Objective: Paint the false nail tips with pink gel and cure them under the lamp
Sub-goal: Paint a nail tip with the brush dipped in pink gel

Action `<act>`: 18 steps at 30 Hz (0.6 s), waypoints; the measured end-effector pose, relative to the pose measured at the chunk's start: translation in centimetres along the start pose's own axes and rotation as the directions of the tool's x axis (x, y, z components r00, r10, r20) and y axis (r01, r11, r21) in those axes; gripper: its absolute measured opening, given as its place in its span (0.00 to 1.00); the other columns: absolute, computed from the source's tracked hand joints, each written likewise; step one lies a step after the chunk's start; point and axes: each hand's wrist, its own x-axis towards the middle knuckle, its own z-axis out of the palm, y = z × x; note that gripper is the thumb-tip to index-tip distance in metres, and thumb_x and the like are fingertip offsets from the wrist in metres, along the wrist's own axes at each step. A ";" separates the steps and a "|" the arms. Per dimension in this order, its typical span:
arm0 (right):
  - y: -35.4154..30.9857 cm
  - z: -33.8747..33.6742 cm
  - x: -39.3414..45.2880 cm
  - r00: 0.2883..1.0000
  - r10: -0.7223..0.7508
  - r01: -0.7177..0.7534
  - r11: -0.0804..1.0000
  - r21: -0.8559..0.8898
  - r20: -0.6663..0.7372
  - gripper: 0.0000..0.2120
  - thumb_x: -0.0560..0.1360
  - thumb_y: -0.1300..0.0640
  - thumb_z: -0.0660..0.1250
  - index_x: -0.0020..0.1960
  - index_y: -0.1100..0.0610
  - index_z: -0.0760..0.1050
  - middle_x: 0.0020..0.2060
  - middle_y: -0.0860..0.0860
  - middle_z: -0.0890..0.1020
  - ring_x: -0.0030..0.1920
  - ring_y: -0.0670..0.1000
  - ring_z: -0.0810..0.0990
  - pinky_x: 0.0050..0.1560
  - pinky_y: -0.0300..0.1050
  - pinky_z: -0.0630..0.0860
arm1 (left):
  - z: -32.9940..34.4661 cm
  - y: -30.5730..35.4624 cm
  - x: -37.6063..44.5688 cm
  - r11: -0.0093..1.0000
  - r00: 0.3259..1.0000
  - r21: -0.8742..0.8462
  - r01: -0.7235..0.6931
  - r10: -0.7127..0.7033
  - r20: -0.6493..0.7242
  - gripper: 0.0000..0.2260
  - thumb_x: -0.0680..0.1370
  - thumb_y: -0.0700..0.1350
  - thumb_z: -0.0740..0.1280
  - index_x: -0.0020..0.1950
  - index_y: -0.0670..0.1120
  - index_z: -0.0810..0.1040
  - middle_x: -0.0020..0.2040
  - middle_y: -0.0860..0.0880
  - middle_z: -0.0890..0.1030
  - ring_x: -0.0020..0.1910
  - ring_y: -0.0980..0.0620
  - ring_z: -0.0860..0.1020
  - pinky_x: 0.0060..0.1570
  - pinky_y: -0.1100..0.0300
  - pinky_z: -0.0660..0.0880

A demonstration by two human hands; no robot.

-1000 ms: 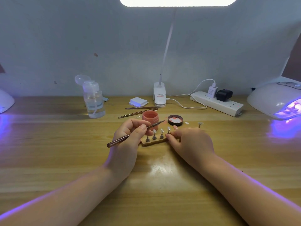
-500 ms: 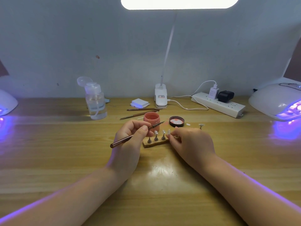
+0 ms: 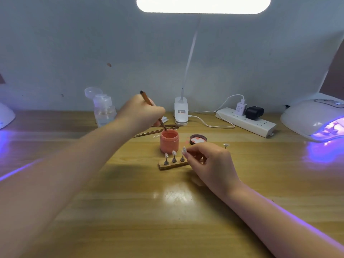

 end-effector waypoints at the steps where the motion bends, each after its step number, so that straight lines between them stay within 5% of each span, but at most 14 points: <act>1: 0.1 0.1 0.0 1.000 0.005 -0.005 1.000 0.012 -0.009 0.01 0.71 0.63 0.73 0.43 0.59 0.83 0.34 0.50 0.83 0.35 0.49 0.79 0.37 0.47 0.76 | 0.1 0.3 0.6 1.000 0.999 0.024 0.012 -0.013 0.051 0.09 0.73 0.44 0.66 0.38 0.41 0.83 0.32 0.49 0.84 0.40 0.51 0.82 0.44 0.51 0.79; 4: 0.3 0.2 0.0 0.999 0.025 -0.023 0.999 0.040 -0.041 0.02 0.70 0.64 0.74 0.42 0.59 0.83 0.34 0.49 0.83 0.34 0.46 0.77 0.37 0.42 0.74 | 1.1 0.6 1.6 0.997 0.988 0.066 0.049 -0.058 0.144 0.08 0.72 0.42 0.66 0.44 0.39 0.82 0.36 0.45 0.84 0.42 0.48 0.83 0.51 0.47 0.79; 10: 0.3 0.3 0.1 1.000 0.001 0.000 0.999 0.037 -0.027 0.03 0.70 0.65 0.74 0.42 0.58 0.83 0.33 0.48 0.83 0.34 0.46 0.76 0.35 0.38 0.72 | 2.8 0.3 2.1 0.984 0.953 0.148 0.096 -0.134 0.271 0.07 0.73 0.43 0.69 0.46 0.41 0.81 0.44 0.44 0.83 0.38 0.52 0.75 0.35 0.59 0.71; 18: 0.2 0.2 0.1 1.000 0.018 -0.017 0.999 0.036 -0.024 0.02 0.70 0.64 0.74 0.43 0.59 0.84 0.34 0.49 0.84 0.34 0.47 0.78 0.36 0.43 0.75 | 0.3 -1.7 2.5 0.893 0.921 -0.242 0.380 -0.342 0.185 0.04 0.73 0.42 0.68 0.45 0.43 0.81 0.24 0.53 0.78 0.23 0.57 0.66 0.23 0.66 0.62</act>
